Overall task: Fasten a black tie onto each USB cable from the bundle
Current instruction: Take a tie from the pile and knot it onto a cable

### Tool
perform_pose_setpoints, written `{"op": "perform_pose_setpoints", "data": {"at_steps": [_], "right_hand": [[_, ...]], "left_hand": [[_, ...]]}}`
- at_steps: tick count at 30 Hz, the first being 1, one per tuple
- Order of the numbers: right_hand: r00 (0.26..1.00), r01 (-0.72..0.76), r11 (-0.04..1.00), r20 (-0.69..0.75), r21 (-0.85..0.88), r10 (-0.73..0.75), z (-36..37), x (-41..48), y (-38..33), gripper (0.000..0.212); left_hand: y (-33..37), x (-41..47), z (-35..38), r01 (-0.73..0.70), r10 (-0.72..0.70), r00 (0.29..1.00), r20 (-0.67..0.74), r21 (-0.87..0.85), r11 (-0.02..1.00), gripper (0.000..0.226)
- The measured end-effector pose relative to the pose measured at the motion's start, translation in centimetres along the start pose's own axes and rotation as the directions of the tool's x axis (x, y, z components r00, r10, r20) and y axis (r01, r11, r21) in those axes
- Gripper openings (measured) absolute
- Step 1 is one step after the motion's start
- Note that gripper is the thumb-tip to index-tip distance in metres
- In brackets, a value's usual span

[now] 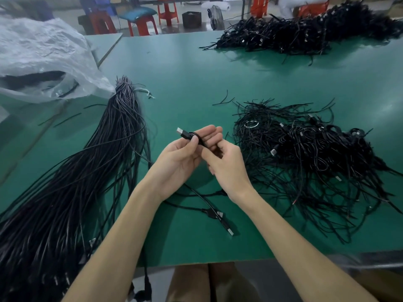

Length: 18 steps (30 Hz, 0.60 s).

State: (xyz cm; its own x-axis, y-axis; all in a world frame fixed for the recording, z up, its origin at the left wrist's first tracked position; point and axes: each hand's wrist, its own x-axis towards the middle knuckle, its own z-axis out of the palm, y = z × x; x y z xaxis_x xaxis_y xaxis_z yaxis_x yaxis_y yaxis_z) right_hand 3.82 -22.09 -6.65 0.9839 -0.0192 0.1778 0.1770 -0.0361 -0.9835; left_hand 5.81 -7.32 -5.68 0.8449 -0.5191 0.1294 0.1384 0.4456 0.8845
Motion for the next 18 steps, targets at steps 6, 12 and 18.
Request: {"op": "perform_pose_setpoints", "data": {"at_steps": [6,12,18], "right_hand": [[1.000,0.020,1.000,-0.017,-0.010,-0.020,-0.14,-0.23,0.12,0.007],[0.999,0.020,0.999,-0.037,0.035,-0.019,-0.21,-0.30,0.02,0.008],[0.998,0.010,0.998,-0.061,0.063,-0.006,-0.14,-0.36,0.00,0.014]], "left_hand": [[-0.09,-0.11,0.32,-0.025,0.025,1.000,-0.004,0.077,0.997,0.041],[-0.17,-0.25,0.42,-0.039,0.040,0.999,-0.027,0.063,0.997,0.039],[-0.01,-0.35,0.41,-0.030,0.031,0.999,-0.008,0.039,0.999,0.039]]}}
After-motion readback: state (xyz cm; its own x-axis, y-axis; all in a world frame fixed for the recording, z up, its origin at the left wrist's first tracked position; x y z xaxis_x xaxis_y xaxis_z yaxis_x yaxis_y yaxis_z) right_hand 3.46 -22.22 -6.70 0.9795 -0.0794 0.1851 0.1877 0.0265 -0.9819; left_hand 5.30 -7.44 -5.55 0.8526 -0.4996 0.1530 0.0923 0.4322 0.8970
